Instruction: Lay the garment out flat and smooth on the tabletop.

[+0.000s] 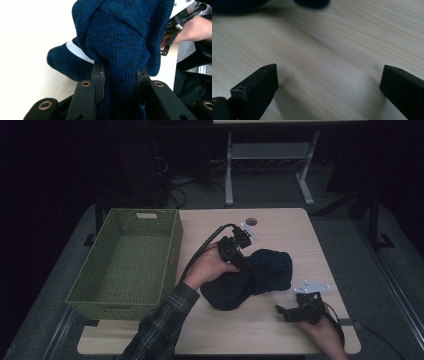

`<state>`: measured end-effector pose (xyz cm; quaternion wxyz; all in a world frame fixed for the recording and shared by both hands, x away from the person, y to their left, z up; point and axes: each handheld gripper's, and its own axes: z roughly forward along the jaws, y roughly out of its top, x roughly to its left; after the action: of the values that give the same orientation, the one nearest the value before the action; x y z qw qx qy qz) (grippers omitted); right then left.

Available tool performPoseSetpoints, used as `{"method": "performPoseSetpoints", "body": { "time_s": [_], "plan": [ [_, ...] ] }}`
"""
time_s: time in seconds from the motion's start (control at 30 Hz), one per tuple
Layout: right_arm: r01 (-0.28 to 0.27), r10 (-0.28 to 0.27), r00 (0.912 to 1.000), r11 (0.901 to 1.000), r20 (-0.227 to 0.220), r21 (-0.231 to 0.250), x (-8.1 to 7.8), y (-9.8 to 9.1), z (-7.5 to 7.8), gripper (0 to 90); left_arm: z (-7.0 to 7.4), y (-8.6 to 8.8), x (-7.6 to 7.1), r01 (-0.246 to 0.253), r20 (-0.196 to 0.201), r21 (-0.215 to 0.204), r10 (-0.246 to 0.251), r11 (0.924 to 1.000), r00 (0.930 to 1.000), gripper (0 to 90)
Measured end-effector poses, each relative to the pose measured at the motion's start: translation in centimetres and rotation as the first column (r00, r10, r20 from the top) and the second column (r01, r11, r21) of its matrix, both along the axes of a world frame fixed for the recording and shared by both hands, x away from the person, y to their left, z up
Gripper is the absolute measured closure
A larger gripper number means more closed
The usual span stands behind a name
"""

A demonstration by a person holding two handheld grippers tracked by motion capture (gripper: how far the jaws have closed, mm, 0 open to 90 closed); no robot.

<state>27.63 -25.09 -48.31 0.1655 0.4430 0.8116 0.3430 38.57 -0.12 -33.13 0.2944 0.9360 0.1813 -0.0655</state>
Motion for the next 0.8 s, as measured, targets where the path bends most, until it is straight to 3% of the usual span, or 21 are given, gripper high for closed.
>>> {"method": "performPoseSetpoints", "body": {
  "time_s": [0.17, 0.37, 0.57, 0.73, 0.8],
  "plan": [
    [-0.003, 0.003, 1.0000, 1.0000, 0.002, -0.004, 0.0, 0.0, 0.0, 1.4, -1.6, -0.8, 0.5, 0.017, -0.018, 0.005, -0.017, 0.9998, 0.9997, 69.4],
    [0.000, 0.000, 1.0000, 1.0000, -0.001, -0.001, 0.0, 0.0, 0.0, 1.4, -3.2, -1.1, 1.1, 0.026, -0.013, 0.015, -0.026, 0.9995, 0.9996, 68.8],
    [0.001, -0.001, 1.0000, 1.0000, -0.003, -0.001, 0.0, 0.0, 0.0, 1.4, -4.7, -0.4, 2.0, 0.011, -0.019, -0.010, -0.011, 0.9999, 0.9998, 67.9],
    [0.002, -0.002, 1.0000, 1.0000, -0.004, 0.002, 0.0, 0.0, 0.0, 1.4, -6.0, 0.4, 2.6, 0.012, -0.020, 0.006, -0.012, 0.9999, 0.9997, 64.9],
    [0.002, -0.002, 1.0000, 1.0000, -0.004, 0.002, 0.0, 0.0, 0.0, 1.4, -6.3, 0.7, 2.7, 0.006, -0.034, -0.017, -0.007, 0.9998, 0.9994, 63.8]
  ]
}}
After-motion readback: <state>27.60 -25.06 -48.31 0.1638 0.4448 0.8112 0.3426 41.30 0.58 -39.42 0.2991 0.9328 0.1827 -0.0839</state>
